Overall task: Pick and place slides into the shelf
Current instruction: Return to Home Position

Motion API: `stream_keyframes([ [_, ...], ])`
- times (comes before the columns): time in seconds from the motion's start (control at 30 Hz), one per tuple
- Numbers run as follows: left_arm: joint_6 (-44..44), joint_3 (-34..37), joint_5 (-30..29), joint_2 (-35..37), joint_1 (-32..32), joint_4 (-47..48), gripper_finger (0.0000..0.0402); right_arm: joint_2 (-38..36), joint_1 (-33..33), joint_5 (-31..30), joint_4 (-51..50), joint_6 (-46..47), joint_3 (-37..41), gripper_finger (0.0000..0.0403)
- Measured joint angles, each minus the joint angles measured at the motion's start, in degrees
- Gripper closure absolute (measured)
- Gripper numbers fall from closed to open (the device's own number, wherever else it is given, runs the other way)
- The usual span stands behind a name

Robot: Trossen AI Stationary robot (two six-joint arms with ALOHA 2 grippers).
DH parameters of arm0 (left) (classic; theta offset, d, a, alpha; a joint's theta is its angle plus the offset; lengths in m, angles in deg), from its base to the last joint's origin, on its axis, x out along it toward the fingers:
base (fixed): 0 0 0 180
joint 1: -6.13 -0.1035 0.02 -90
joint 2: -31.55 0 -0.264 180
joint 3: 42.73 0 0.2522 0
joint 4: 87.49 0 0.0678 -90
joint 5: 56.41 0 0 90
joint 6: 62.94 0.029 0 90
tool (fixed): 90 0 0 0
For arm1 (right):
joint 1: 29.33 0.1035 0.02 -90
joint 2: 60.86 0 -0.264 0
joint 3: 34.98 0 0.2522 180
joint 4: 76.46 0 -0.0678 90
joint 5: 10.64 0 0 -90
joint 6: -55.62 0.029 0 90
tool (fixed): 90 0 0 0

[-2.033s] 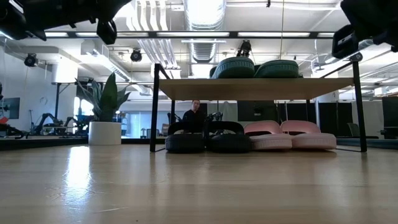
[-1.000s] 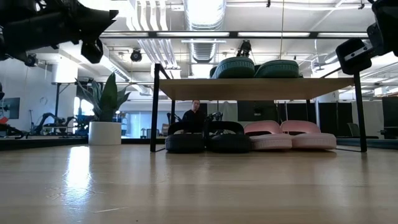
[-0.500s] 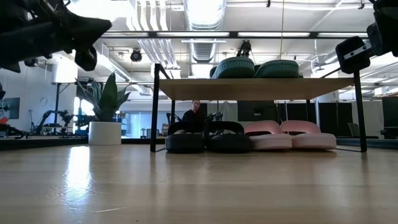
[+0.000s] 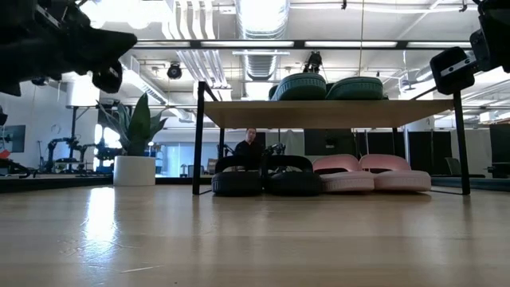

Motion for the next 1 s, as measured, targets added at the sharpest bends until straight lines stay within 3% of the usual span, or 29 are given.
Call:
stream_keyframes([
  [0.23, -3.2, 0.0, 0.7, 1.5, 0.0, 4.3, 0.0402, 0.0, 0.0, 0.0, 0.0, 0.0, 0.0, 0.0394],
  [1.0, 1.7, 0.0, 3.0, 2.6, 0.0, 8.2, 0.0402, 0.0, 0.0, 0.0, 0.0, 0.0, 0.0, 0.0394],
])
